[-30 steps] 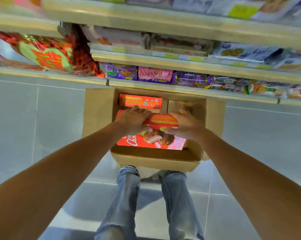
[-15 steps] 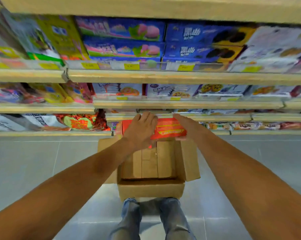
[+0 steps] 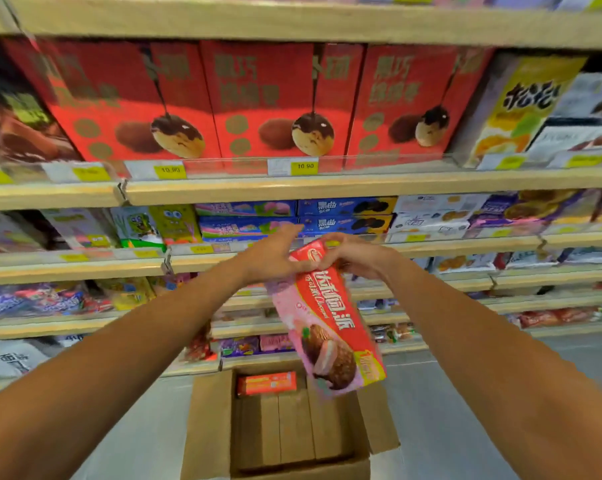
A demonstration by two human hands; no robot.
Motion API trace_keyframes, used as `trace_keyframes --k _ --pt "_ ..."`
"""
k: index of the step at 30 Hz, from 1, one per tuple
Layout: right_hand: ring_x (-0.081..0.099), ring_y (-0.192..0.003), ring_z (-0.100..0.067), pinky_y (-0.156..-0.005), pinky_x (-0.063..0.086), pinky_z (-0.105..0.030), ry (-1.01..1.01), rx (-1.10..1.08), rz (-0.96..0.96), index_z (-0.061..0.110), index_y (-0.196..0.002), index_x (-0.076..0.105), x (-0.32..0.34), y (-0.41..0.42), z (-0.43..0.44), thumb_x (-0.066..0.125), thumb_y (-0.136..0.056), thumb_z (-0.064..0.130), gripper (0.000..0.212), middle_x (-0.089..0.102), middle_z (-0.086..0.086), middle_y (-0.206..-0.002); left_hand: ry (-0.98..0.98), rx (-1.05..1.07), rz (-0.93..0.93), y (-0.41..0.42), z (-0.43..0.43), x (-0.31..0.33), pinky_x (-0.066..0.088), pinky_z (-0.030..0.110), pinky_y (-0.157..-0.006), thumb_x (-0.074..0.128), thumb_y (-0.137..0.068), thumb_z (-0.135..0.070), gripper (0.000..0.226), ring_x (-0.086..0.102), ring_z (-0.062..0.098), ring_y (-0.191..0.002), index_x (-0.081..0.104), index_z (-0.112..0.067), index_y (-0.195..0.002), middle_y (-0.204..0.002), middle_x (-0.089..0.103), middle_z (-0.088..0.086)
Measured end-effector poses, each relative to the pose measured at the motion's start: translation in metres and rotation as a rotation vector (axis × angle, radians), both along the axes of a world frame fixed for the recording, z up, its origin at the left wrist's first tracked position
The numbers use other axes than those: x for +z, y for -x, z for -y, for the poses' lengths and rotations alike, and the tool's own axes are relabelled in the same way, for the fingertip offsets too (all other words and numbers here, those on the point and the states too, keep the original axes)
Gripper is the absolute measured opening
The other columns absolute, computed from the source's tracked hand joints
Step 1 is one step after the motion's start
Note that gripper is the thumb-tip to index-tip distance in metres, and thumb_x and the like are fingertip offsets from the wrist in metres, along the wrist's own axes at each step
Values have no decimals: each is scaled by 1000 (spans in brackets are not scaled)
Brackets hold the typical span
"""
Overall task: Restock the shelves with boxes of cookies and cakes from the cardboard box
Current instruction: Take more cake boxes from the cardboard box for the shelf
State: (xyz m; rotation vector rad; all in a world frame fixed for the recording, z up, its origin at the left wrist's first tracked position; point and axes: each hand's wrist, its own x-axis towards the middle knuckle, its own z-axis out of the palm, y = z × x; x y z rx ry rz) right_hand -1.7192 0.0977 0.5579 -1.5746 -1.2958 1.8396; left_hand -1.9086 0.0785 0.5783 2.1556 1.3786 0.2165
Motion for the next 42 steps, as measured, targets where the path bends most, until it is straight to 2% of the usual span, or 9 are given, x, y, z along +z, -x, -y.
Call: trace_keyframes --k 6,11,18,22,25,28,33,36,42 --pt "61 -92 -30 -81 52 -39 -194 41 -95 15 -130 45 94 -8 -16 75 -62 -4 76 64 -18 -107 106 82 350 -15 -12 77 51 20 -72 74 -79 -33 62 60 3 -81 41 -21 -130 -115 62 -2" --pt "60 -85 -13 -81 44 -28 -465 56 -5 21 -107 58 174 -20 -20 70 -79 12 31 63 -1 -97 -128 173 448 -31 -22 137 44 23 -84 73 -80 -28 68 57 11 -97 37 -14 -137 -122 57 3" --pt "62 -73 -7 -66 47 -18 -964 -46 264 18 -93 67 245 -28 -18 70 -82 42 26 68 4 -85 -370 266 670 -44 -30 200 41 23 -87 73 -81 -24 60 56 16 -107 43 -12 -131 -117 55 2" --pt "60 -89 -15 -76 49 -32 -1290 -217 628 14 -102 65 272 -37 -22 52 -84 62 53 65 1 -98 -415 343 837 -46 -39 236 47 36 -98 72 -80 -34 72 57 19 -115 34 -14 -139 -131 54 8" --pt "55 -104 -21 -89 47 -41 -1479 -384 800 12 -110 59 290 -56 -27 48 -90 53 47 62 -4 -111 -515 393 900 -50 -46 262 39 35 -106 67 -83 -39 78 45 21 -129 26 -14 -145 -143 44 7" --pt "38 -129 -31 -107 34 -45 -1449 -578 855 5 -134 41 300 -75 -41 51 -87 45 63 44 -15 -137 -569 469 953 -49 -59 282 31 28 -107 65 -84 -43 79 40 20 -134 26 -13 -145 -146 40 7" --pt "36 -136 -21 -112 32 -39 -1317 -488 335 17 -150 10 306 -102 -44 65 -86 38 87 35 -5 -149 -563 502 997 -56 -78 305 42 40 -105 66 -79 -53 83 51 20 -121 27 -13 -142 -135 50 5" --pt "21 -145 -19 -111 25 -34 -1273 -549 328 23 -153 -3 306 -113 -50 68 -85 38 99 18 -1 -159 -629 457 883 -66 -84 314 42 32 -95 66 -82 -47 68 49 17 -114 31 -14 -131 -125 49 3" --pt "37 -135 -25 -101 35 -40 -1343 -682 428 32 -152 -2 312 -122 -65 66 -85 41 96 36 -6 -149 -712 389 609 -67 -107 318 35 42 -110 67 -83 -32 56 34 24 -129 41 -11 -128 -137 30 9"
